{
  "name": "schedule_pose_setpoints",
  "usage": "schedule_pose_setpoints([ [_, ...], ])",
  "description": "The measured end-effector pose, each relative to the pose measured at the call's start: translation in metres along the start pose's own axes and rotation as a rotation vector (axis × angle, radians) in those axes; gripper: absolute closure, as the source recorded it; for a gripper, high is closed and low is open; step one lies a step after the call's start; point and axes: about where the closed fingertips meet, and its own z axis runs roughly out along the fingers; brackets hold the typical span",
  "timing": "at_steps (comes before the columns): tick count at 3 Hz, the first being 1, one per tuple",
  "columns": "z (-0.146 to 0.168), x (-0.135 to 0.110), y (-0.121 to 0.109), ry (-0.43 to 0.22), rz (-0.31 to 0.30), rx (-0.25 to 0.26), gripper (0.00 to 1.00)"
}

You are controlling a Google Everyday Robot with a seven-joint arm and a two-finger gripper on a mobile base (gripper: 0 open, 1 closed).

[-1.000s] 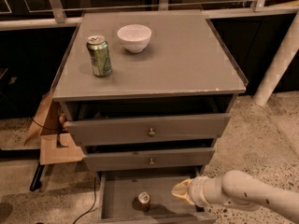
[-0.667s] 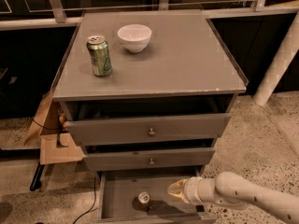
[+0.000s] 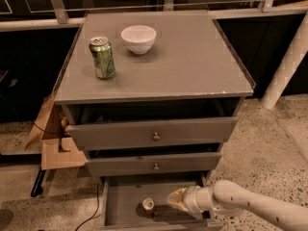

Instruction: Pick orange can from bottom drawer and place on counter

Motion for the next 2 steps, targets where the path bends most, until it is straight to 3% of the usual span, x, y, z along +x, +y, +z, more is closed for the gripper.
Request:
schedule_pose_setpoints([
  [1,0.011,0.02,-0.001,0.004,0.021,0.001,1.0],
  [2,0.029,0.038,-0.004,0.001,0.036,-0.005,0.84],
])
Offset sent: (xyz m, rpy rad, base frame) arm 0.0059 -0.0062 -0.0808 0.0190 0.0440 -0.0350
